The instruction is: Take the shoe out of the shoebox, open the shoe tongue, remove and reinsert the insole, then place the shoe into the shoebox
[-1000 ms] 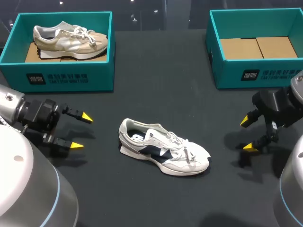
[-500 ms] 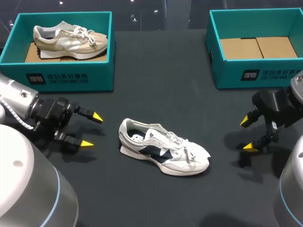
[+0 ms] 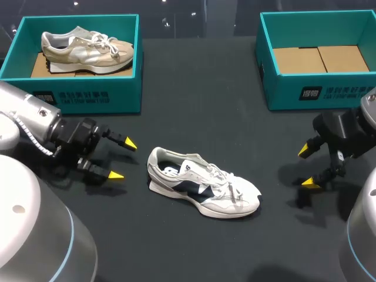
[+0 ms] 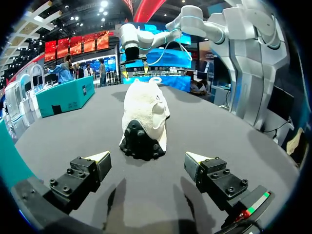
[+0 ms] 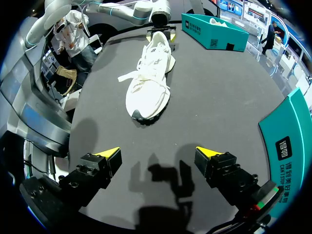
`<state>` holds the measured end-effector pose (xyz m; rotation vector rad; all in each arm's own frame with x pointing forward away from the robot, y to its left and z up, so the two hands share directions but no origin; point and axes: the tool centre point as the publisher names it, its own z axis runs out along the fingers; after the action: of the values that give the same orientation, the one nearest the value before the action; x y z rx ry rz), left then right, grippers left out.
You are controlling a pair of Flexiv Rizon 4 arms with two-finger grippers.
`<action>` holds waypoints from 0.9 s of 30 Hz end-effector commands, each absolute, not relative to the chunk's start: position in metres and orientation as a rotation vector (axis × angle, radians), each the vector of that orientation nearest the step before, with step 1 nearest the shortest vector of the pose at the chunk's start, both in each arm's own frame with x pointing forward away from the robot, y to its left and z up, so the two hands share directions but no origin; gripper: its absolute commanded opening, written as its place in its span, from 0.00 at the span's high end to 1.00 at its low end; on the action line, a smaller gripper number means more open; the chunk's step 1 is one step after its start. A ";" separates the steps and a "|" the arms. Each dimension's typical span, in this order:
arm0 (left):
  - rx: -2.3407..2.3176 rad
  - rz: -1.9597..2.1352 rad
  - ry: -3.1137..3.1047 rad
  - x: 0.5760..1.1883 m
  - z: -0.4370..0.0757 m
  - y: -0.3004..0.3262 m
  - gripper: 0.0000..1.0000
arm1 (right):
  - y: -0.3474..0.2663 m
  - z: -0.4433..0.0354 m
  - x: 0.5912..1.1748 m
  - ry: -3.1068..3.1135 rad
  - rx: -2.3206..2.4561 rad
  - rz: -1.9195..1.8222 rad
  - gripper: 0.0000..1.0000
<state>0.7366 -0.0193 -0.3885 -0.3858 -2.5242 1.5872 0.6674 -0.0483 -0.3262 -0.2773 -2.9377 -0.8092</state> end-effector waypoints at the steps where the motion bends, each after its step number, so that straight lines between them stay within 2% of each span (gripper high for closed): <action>1: -0.396 1.585 -2.511 0.740 -0.392 -0.024 0.00 | -0.049 -0.326 0.666 -2.940 -0.278 -0.807 0.00; 27: -0.468 1.566 -2.475 0.732 -0.396 -0.046 0.00 | -0.049 -0.326 0.666 -2.940 -0.278 -0.807 0.00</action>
<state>0.7320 -0.0440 -0.3949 -0.4674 -2.4739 1.5663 0.6674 -0.0483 -0.3262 -0.2773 -2.9377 -0.8092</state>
